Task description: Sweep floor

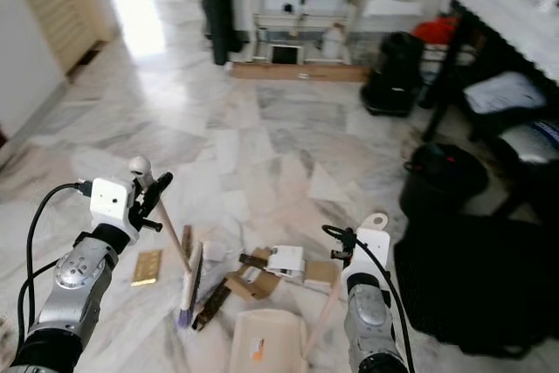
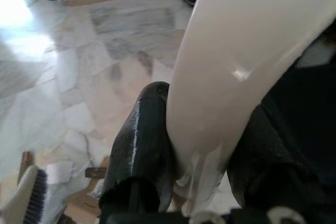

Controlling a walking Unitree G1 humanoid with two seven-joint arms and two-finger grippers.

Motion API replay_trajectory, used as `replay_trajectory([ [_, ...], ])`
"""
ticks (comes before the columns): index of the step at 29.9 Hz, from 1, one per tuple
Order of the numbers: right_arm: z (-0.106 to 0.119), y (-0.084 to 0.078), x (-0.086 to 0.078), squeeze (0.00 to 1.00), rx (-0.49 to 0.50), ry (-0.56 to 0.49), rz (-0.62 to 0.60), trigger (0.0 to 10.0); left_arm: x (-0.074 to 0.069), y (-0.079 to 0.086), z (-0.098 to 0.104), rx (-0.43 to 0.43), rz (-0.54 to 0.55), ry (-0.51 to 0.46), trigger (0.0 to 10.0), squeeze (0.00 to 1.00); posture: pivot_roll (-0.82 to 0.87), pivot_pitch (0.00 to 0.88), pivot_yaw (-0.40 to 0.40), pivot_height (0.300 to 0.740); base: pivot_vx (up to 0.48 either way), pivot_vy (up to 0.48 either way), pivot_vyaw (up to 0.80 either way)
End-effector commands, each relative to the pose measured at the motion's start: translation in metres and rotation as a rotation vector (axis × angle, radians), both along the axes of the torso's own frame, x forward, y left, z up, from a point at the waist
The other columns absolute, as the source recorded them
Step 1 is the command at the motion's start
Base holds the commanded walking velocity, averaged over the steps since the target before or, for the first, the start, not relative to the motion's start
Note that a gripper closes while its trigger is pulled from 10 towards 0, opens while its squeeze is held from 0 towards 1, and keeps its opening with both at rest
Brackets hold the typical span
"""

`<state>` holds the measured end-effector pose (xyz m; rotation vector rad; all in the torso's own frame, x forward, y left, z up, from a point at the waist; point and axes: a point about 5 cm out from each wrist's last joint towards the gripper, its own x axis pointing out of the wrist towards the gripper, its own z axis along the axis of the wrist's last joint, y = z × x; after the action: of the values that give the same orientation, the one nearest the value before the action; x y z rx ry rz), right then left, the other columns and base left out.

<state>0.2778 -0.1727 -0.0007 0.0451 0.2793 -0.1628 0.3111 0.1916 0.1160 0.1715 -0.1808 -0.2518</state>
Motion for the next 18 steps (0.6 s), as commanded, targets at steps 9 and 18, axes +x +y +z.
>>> replay_trajectory([
  [9, -0.0418, -0.0023, -0.0396, 0.00, -0.018, 0.262, 0.001, 10.0, 0.0039, 0.0011, 0.0209, 0.023, 0.001, -0.070, 10.0, 0.00, 0.06, 0.061, 0.053, 0.740, 0.000, 0.000, -0.17],
  [18, -0.0418, -0.0017, -0.0394, 0.00, -0.024, 0.263, 0.007, 10.0, 0.0034, -0.0042, 0.0138, 0.051, -0.019, -0.046, 10.0, 0.00, 0.05, 0.056, 0.050, 0.740, 0.000, 0.000, 0.00],
])
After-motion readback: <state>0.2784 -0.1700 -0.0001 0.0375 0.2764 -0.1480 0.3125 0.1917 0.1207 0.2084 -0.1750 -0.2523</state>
